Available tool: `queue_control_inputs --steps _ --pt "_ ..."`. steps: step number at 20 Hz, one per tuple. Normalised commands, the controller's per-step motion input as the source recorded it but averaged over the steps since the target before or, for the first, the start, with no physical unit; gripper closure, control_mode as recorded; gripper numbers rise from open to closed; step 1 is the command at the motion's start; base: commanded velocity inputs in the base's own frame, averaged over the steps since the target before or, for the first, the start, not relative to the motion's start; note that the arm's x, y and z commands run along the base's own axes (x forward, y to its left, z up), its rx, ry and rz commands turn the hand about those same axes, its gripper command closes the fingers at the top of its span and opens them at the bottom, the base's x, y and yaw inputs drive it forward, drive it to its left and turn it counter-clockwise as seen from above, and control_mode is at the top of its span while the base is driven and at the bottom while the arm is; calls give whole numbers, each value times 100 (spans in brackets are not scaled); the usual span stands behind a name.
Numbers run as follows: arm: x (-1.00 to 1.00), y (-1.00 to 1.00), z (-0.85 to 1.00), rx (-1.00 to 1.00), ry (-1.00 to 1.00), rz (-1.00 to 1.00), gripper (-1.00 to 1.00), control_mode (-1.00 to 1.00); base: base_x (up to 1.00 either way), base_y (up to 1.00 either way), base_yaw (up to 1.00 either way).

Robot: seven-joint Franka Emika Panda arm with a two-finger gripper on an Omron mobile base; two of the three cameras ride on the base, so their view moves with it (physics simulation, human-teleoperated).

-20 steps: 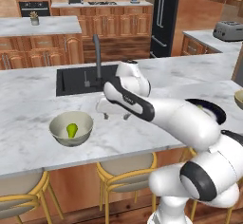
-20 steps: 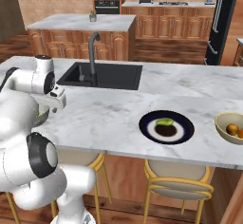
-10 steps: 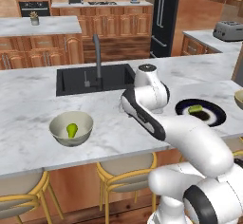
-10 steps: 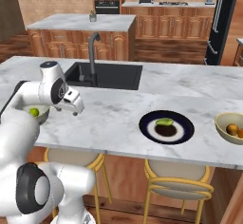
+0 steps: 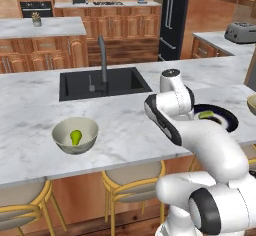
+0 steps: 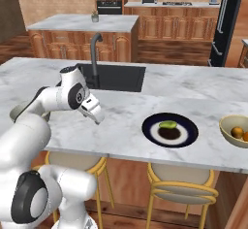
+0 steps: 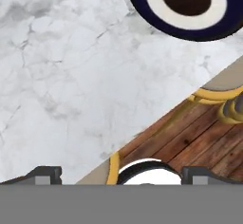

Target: Take the fruits from the plate on the dining counter and place two fruits in each bowl.

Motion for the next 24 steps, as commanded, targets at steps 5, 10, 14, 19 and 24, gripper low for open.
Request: queue_control_inputs --steps 5,10,14,19,24 --pt "13 -82 11 0 11 -41 -100 -100 0 0 0" --pt "15 -84 13 0 2 -34 -100 -100 0 0 0" --pt "3 -84 21 4 0 -25 -100 -100 0 0 0" --pt "0 -74 20 9 0 -18 -100 -100 0 0 0" --pt "8 -63 5 4 5 -19 -100 -100 0 0 0"
